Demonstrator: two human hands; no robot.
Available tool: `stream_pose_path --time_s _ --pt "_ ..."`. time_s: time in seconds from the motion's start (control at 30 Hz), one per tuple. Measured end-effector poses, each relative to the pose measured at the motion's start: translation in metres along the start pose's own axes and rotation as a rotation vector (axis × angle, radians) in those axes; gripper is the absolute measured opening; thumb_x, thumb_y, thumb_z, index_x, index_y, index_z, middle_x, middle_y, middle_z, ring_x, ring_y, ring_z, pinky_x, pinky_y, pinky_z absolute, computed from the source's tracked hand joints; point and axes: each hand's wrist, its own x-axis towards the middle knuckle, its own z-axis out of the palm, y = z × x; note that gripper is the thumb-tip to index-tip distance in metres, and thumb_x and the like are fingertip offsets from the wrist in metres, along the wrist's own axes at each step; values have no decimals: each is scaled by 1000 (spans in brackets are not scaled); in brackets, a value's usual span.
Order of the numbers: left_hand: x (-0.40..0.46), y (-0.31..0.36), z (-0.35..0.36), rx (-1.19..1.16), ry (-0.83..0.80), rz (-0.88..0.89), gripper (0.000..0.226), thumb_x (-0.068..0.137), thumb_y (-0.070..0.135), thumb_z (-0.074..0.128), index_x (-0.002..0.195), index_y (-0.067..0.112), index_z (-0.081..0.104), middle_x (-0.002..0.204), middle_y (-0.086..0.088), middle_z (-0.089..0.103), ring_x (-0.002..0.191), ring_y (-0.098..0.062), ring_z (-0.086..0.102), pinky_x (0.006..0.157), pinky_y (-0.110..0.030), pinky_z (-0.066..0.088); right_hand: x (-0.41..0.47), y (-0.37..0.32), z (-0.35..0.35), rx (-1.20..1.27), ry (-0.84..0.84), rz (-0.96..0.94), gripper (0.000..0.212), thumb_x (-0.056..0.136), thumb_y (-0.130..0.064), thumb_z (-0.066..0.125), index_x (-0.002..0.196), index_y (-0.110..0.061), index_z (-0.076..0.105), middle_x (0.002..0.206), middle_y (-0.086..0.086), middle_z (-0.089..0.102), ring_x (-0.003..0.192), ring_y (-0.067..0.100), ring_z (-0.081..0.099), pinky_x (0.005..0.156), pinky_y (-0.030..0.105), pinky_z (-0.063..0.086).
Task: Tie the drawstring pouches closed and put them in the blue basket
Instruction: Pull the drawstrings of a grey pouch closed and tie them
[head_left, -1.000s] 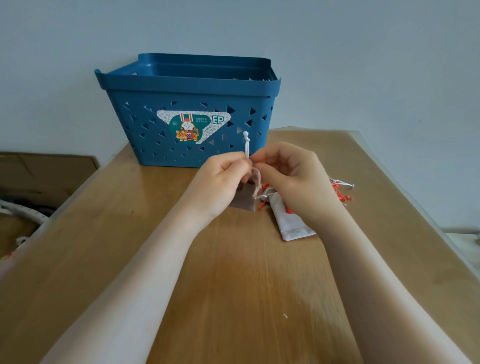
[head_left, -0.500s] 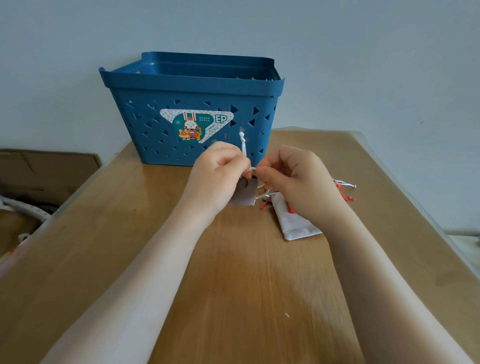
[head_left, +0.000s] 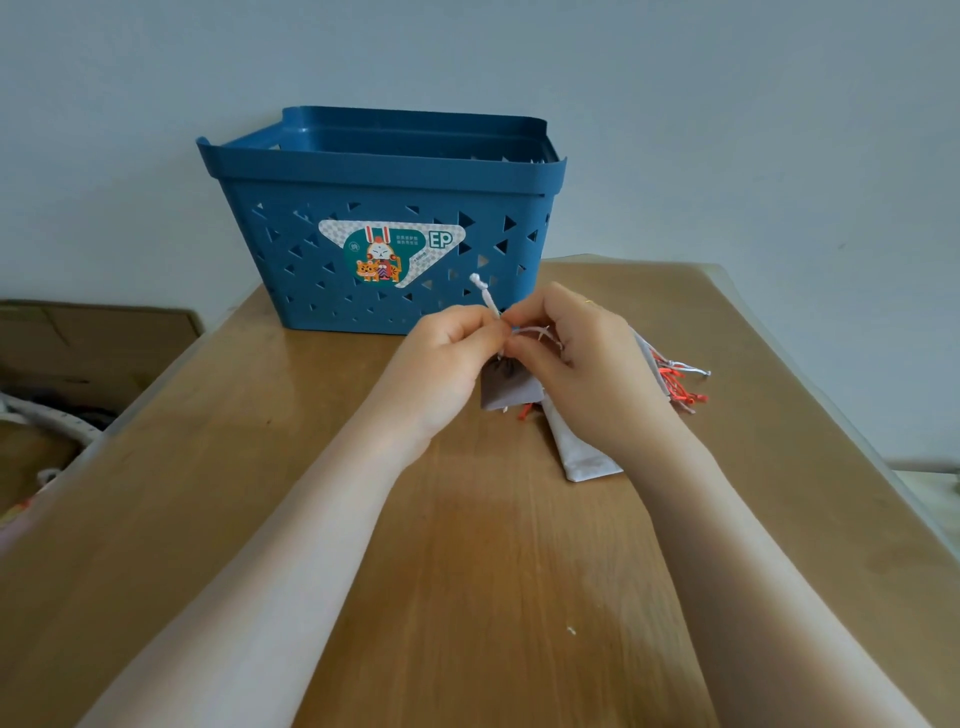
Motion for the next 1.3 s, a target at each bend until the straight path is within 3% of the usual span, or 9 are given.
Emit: stream_pose_path --time_s 0.1,0.3,0.43,0.53,0.7,0.87,0.97,1.07,1.3 --pt "0 0 -1 -59 -23 -18 30 95 16 48 67 17 60 61 13 53 63 1 48 65 -20 36 0 1 -1 26 7 36 4 85 -7 64 88 -7 66 83 -1 66 83 14 59 75 22 45" --pt "0 -1 -1 -121 -54 -42 17 87 22 55 81 20 71 84 3 69 85 -8 61 83 -29 44 2 4 -5 101 42 159 6 86 -11 63 81 -12 64 68 -13 56 60 1 52 53 9 37" --pt "-2 -1 3 39 31 7 8 90 22 60 85 21 67 82 8 67 79 -3 61 72 -18 46 0 1 -6 379 79 289 13 87 -7 62 76 -13 62 62 -6 57 45 -3 47 40 7 34" --pt "-2 0 2 126 67 68 10 89 22 61 80 24 65 77 13 65 73 3 58 64 -9 43 -1 -1 -2 471 136 326 10 86 -5 63 79 -12 64 62 -5 59 48 -3 50 43 7 35" --pt "-3 6 -1 233 95 135 8 89 21 61 83 23 67 80 14 66 74 0 58 65 -13 42 -1 0 2 415 229 270 21 83 -5 66 75 -24 61 64 -12 63 61 1 60 58 16 49" --pt "-3 8 -3 223 88 128 12 89 19 60 82 24 67 83 16 66 79 -1 60 69 -19 46 -1 -1 -3 268 142 188 26 83 -8 66 70 -29 62 60 -19 62 58 -3 57 57 10 45" --pt "-4 9 -4 190 94 112 18 89 18 60 77 29 65 83 13 67 79 -4 60 72 -25 48 0 0 -4 231 97 169 22 84 -8 65 73 -27 62 65 -17 61 58 -6 57 53 7 41" --pt "-4 11 -4 156 90 70 17 88 18 61 76 29 67 83 14 67 79 -5 61 73 -27 49 0 1 -4 214 85 124 24 84 -6 65 76 -28 60 71 -18 62 63 -7 58 58 8 43" --pt "-4 8 -6 238 88 41 9 86 21 65 78 22 70 72 14 65 66 7 56 62 -9 41 -2 4 2 211 159 95 26 82 -3 66 74 -27 59 67 -16 61 62 -4 58 58 10 44"
